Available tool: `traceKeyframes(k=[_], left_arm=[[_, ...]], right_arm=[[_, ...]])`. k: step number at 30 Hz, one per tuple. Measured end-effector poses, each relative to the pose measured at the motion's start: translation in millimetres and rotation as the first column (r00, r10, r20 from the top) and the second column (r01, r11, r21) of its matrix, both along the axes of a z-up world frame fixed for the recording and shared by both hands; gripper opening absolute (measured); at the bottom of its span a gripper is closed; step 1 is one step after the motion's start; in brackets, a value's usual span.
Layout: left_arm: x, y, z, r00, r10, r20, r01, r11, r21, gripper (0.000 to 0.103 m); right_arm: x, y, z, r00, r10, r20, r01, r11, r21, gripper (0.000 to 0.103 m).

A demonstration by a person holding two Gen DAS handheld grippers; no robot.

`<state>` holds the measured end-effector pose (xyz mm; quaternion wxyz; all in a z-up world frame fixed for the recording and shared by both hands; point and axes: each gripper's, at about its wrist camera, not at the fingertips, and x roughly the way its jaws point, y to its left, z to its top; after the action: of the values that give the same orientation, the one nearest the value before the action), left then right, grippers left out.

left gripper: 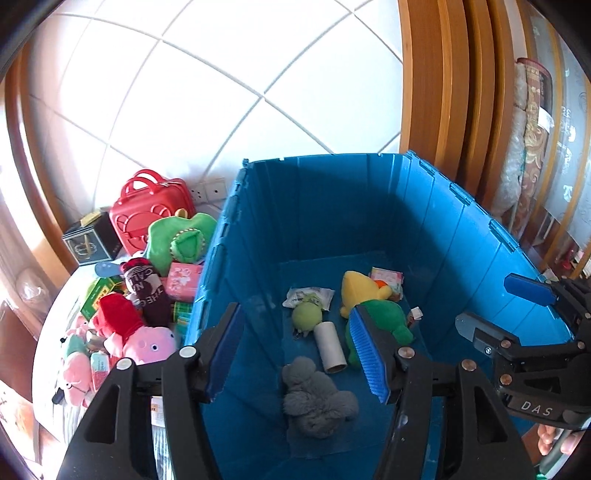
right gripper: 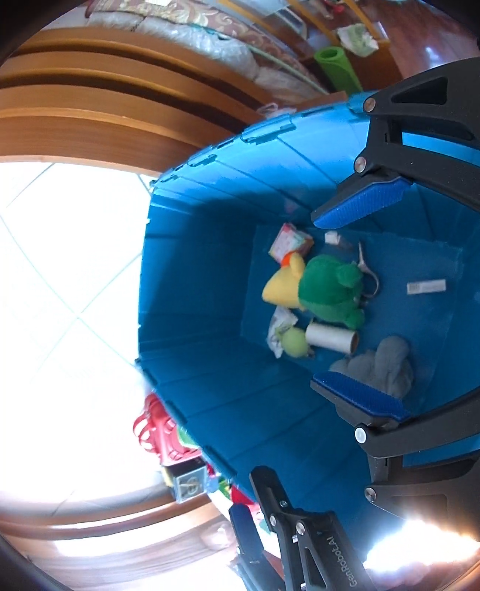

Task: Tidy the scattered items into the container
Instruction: 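Raise both grippers out of the bin and back to the heap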

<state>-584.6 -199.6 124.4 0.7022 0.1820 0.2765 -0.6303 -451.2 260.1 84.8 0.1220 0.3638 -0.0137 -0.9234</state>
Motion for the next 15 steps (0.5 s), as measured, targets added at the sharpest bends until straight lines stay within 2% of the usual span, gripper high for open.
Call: traceKeyframes(k=[9, 15], left_arm=[[29.7, 44.3, -1.7, 0.996, 0.083, -0.043, -0.084, 0.996, -0.034, 0.059], [66.6, 76.0, -2.7, 0.990, 0.133, -0.056, -0.137, 0.988, -0.071, 0.059]], right_arm=[[29.4, -32.2, 11.7, 0.997, 0.067, -0.041, -0.068, 0.997, -0.029, 0.082], [50.0, -67.5, 25.5, 0.993, 0.096, -0.075, -0.098, 0.995, -0.013, 0.082]])
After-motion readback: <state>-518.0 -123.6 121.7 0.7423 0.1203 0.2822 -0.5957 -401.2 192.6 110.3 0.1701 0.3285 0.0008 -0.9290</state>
